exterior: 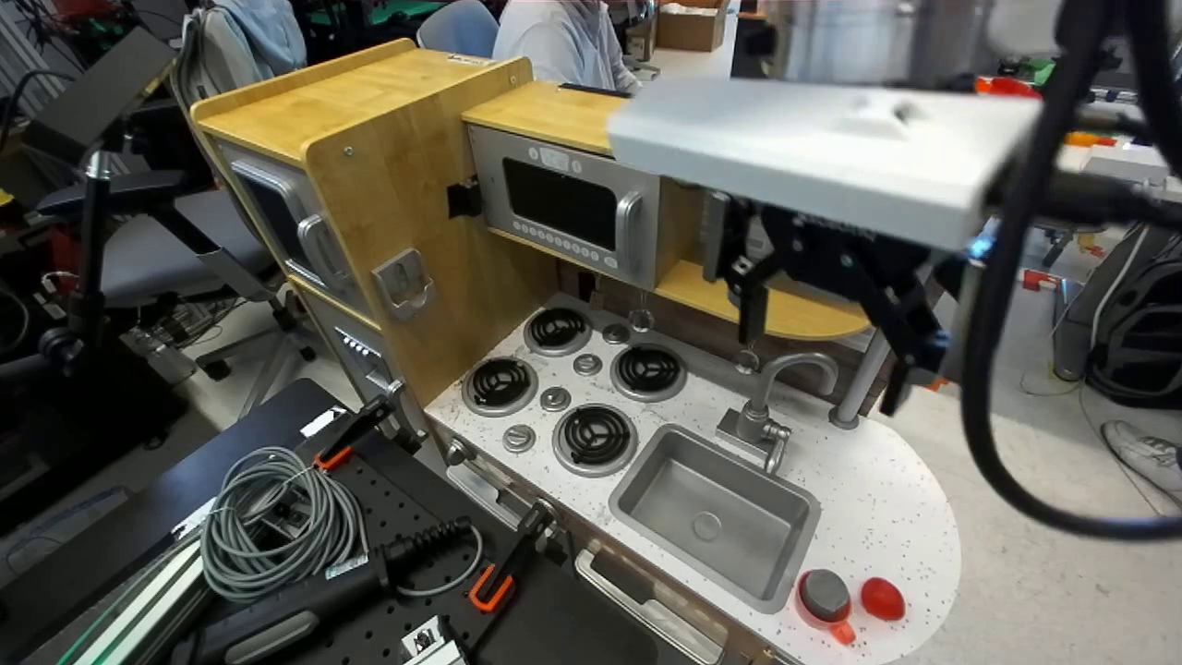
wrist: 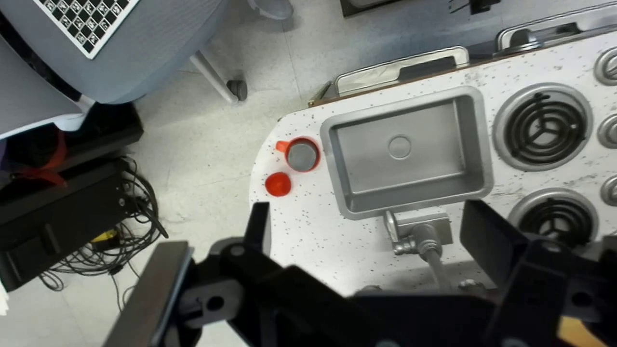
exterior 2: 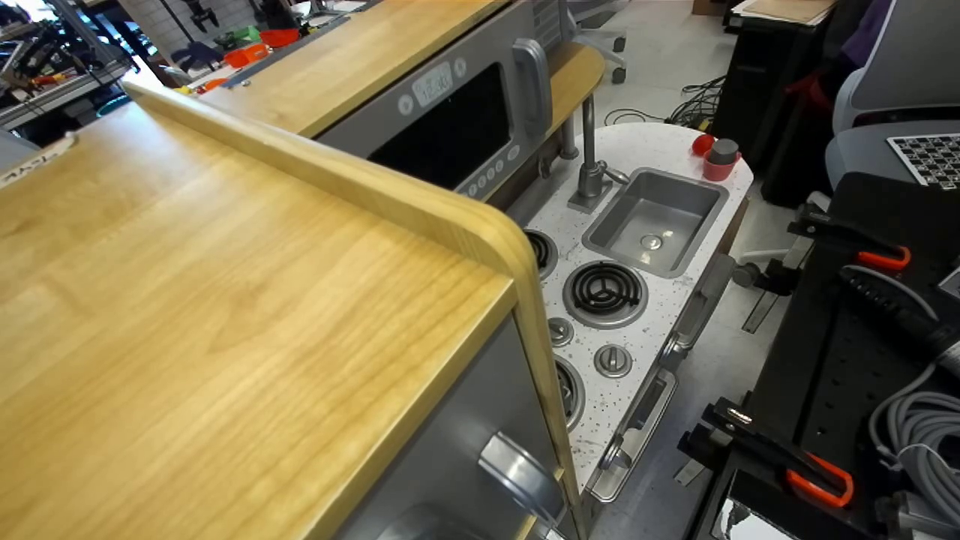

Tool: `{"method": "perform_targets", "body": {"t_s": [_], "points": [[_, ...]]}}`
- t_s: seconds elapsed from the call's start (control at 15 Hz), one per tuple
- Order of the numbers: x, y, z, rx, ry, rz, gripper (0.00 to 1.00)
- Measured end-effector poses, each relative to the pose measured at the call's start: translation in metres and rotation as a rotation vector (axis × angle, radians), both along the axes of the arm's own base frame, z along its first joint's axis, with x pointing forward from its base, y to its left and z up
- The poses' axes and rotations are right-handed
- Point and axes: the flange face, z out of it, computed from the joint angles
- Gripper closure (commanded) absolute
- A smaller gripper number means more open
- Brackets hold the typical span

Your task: Move the red toy to the left

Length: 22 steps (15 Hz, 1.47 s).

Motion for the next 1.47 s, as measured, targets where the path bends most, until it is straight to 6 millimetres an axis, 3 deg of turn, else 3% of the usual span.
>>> {"method": "perform_targets", "body": {"t_s": [0.33,0.67,1.0,1.47], "points": [[-0.003,-0.099,-0.072,0.0,0.011,-0.22,0.0],[-0.001,-0.169,-0.146,0.028,0.023,-0.5,0.0],[0.015,-0.2,-0.212,0.048,0.002,-0.766,0.0],[0.047,-0.218,-0.273,0.012,-0.026,-0.96,0.0]]}}
